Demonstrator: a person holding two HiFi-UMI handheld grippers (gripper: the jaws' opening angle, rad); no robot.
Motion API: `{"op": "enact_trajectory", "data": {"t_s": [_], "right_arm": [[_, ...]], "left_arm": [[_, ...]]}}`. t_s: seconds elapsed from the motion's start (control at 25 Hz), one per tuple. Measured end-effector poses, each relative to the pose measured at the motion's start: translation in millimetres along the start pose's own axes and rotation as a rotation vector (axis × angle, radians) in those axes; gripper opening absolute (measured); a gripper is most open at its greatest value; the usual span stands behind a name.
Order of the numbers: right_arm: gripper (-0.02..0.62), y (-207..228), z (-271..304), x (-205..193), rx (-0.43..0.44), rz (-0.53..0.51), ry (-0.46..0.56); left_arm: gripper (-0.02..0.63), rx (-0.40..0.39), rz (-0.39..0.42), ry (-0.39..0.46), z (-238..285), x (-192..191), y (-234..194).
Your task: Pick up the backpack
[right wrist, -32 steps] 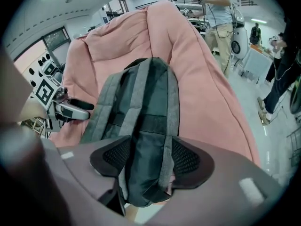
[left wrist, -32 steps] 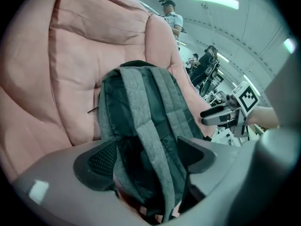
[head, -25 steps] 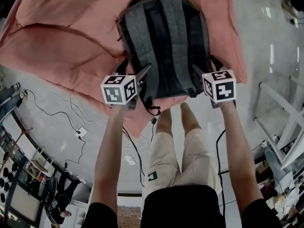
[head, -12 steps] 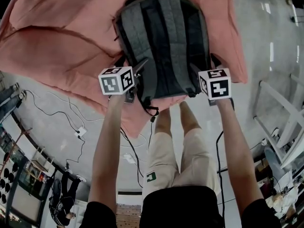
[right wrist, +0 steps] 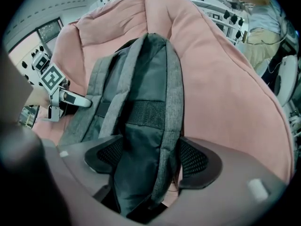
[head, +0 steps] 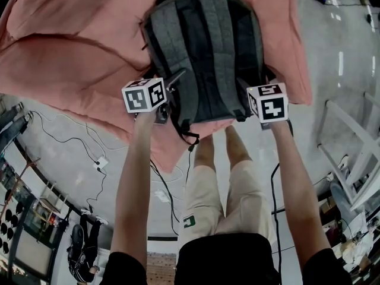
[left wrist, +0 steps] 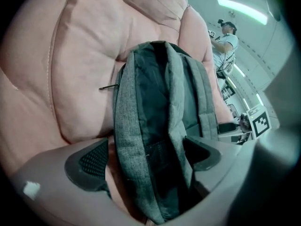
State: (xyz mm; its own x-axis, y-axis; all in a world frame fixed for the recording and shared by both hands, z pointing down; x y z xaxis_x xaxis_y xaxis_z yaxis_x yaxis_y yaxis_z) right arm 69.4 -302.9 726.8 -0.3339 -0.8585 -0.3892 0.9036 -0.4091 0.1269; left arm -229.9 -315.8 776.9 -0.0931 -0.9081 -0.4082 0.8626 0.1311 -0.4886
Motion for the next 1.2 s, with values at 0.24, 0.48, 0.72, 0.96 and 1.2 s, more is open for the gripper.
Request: {"op": "enact_trajectory", "data": {"t_s": [0.24, 0.48, 0.72, 0.96, 1.2], "right_arm": [[0.362, 0, 1, 5, 0.005, -0.009, 0.006], [0.360, 3, 16, -1, -0.020, -0.011, 0.012], [0.360, -4, 11, 10, -0.059, -0.023, 0.008], [0.354, -5, 16, 10, -0.086, -0.010, -0.037], [0.321, -2, 18, 3, -0.054, -0.014, -0.063]], "left_arm": [[0.508, -0.031, -0.006, 0.007, 5, 3, 0], [0.505, -0.030, -0.012, -0.002, 20, -3, -5], [0.491, -0.026, -0.014, 0.003, 11, 7, -3], [0.455, -0.014, -0.018, 0.010, 11, 2, -2], [0.400, -0.005, -0.021, 0.010, 14, -5, 2]]}}
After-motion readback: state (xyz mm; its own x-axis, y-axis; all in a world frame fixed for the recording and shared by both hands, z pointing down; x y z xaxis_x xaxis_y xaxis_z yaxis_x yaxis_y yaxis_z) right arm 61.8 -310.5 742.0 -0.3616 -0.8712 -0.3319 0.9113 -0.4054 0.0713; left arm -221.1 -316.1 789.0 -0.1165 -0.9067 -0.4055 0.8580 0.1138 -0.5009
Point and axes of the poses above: the fingertips, and each gripper's own axes: z forward along the fingers, y to its right, x out of its top, the point moved 7 cm from there along -z, backward along the fingers, and after that the axes turned 4 degrees about y, right-handed, at the moved point
